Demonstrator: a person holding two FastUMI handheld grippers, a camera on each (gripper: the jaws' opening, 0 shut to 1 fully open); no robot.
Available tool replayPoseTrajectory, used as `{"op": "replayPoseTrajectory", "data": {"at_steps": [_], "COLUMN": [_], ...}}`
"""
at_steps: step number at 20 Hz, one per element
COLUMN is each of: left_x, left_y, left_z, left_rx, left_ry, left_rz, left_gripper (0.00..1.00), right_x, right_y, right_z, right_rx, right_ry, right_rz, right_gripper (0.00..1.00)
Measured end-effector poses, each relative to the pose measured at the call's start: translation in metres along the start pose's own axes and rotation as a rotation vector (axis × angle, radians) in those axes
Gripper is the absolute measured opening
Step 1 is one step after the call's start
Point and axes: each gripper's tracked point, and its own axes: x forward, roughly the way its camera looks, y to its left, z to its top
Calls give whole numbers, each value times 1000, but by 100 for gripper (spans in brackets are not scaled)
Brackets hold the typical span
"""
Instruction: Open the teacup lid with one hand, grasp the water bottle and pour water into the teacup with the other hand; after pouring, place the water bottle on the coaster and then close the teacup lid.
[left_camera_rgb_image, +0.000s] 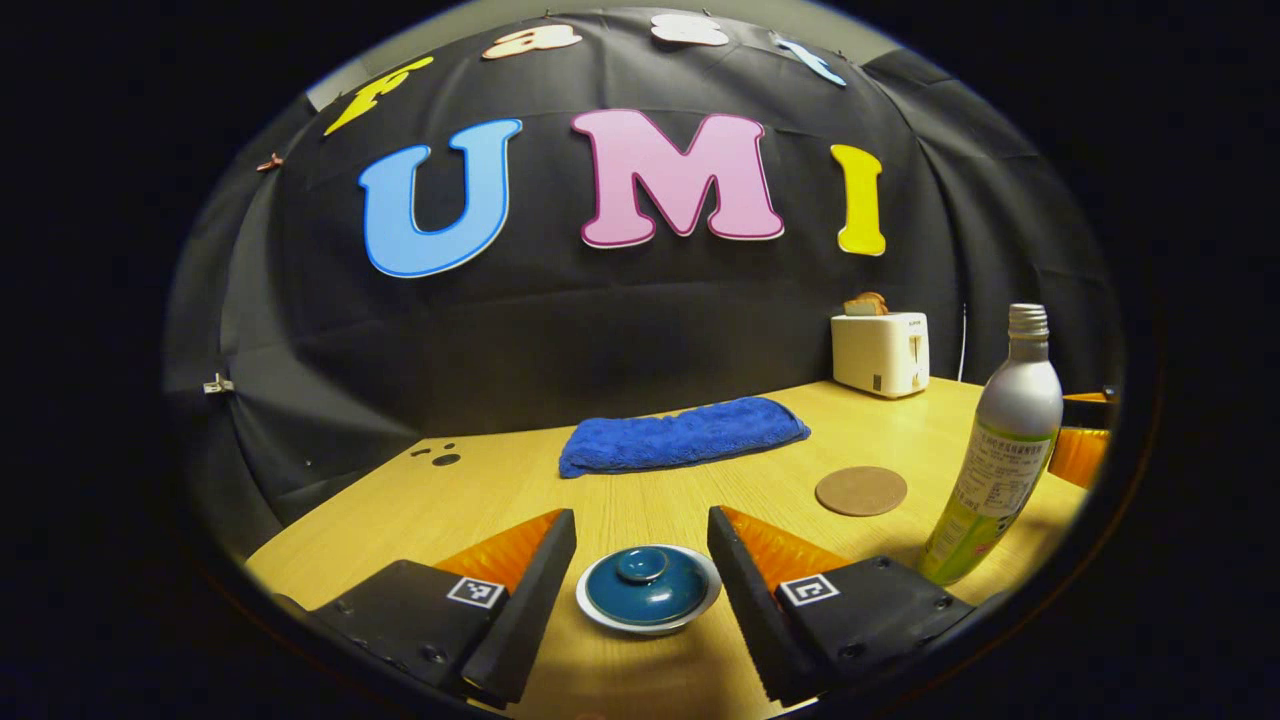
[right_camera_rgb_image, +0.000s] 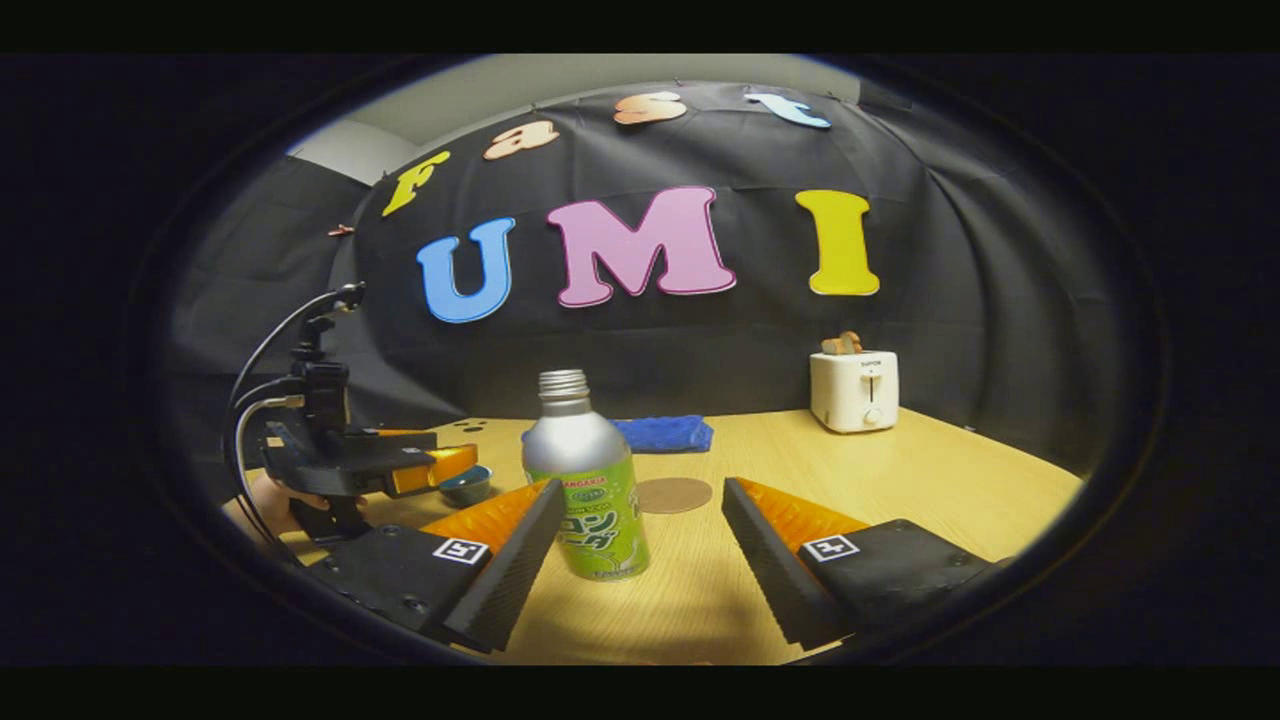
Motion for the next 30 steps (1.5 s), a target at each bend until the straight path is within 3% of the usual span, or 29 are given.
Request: {"op": "replayPoseTrajectory", "data": {"at_steps": [3, 8, 11, 13, 18, 20, 21, 23, 27, 30], "left_x": [8, 16, 18, 17, 16, 20, 19, 20, 14, 12], "left_y": [-11, -8, -2, 0, 1, 3, 4, -1, 0, 6], "left_z": [-9, -11, -13, -14, -6, -7, -12, -10, -15, -22], "left_rx": [7, 47, 44, 33, 28, 10, 11, 10, 47, 41], "left_ry": [45, 62, 66, 67, 36, 25, 39, 33, 72, 99], "left_rz": [-43, -23, 8, 13, 32, 37, 41, 14, 20, 34], "left_gripper": [74, 63, 50, 36, 29, 6, 5, 10, 64, 71], "right_x": [4, 6, 1, 0, -1, 0, 0, 1, 2, 3], "right_y": [-5, -1, 11, 13, 15, 15, 16, 16, 16, 16], "right_z": [-3, -10, -14, -13, -7, -6, -5, -3, -5, -5], "right_rx": [11, 31, 26, 15, -10, -9, -11, -16, -9, -11], "right_ry": [14, 38, 53, 47, 31, 29, 28, 22, 23, 27], "right_rz": [-14, 0, 44, 52, 57, 58, 60, 57, 58, 55], "right_gripper": [99, 99, 98, 98, 99, 98, 98, 98, 98, 98]}}
